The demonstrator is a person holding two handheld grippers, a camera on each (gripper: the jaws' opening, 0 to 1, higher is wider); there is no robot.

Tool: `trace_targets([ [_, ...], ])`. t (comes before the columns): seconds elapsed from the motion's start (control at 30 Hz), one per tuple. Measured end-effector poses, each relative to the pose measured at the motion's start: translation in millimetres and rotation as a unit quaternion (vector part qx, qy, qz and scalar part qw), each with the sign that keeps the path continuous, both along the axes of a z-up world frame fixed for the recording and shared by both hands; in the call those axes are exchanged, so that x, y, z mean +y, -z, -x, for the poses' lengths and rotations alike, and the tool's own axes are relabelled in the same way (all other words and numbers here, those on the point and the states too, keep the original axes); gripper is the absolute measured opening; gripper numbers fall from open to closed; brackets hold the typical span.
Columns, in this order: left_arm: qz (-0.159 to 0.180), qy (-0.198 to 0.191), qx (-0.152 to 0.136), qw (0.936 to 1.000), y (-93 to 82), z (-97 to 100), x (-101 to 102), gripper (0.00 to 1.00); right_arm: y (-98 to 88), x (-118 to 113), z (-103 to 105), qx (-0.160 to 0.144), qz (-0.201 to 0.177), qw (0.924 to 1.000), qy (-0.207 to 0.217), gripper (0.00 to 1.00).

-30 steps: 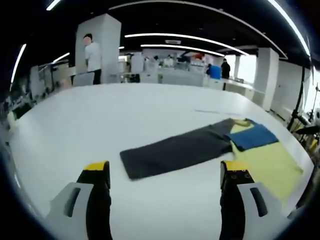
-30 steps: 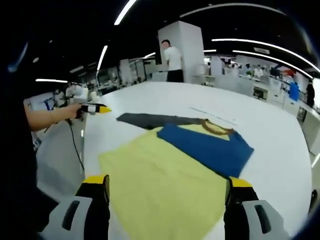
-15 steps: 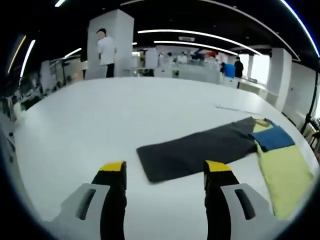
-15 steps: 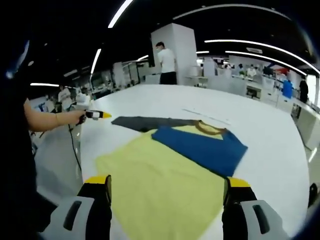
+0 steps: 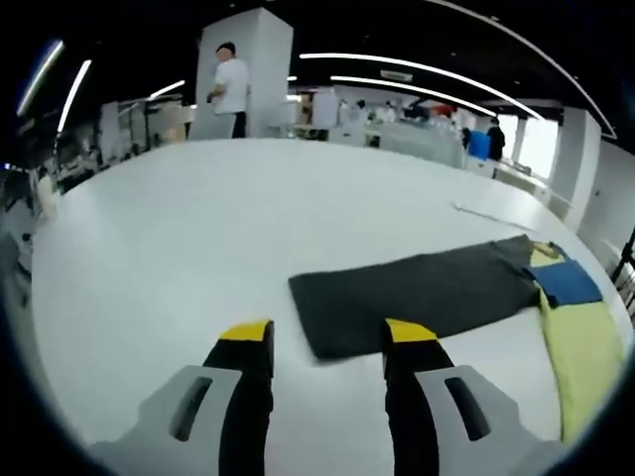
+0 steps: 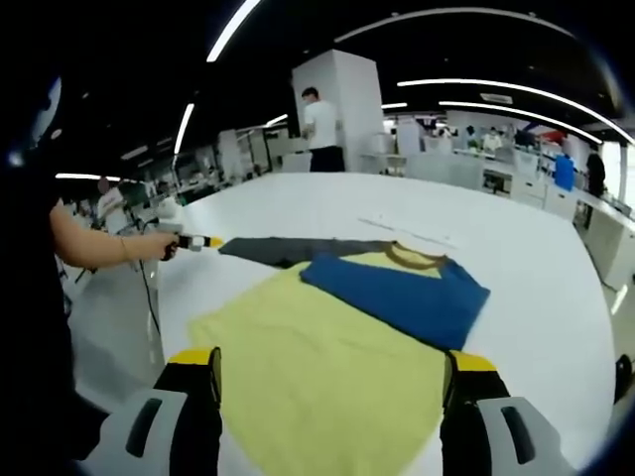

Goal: Fold the garment on the visible template until the final outline fits inside the template.

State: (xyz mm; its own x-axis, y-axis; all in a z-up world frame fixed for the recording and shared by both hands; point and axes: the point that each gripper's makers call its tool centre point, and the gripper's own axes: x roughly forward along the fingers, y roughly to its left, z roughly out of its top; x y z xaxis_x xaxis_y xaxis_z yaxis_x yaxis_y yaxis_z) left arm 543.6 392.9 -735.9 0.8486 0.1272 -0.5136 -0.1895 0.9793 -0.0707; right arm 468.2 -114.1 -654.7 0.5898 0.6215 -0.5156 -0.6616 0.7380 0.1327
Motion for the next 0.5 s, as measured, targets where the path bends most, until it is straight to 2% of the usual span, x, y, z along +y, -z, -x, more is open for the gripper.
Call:
trace_targets([
  [0.2,-0.004,-0.007,0.011,0.9999,8.1,1.4,1,0.25,3.9,3,1,-0.003,0.012,0.9999,-0.004,0.95],
  [0.27,-0.010,-0.010,0.009,0.9999,9.5,2.7,1,0.18,3.7,4,1,-0.006,0.010,0.9999,-0.002,0.96],
  [0.43,-0.010,-0.024,0.003,0.9997,10.8,2.6,5,0.13,5.4,5,3,-0.003,0.011,0.9999,-0.003,0.97],
  [0.5,-0.009,-0.021,0.009,0.9997,13.7,2.1,4,0.12,6.0,4,4,-0.002,0.011,0.9999,0.000,0.97],
])
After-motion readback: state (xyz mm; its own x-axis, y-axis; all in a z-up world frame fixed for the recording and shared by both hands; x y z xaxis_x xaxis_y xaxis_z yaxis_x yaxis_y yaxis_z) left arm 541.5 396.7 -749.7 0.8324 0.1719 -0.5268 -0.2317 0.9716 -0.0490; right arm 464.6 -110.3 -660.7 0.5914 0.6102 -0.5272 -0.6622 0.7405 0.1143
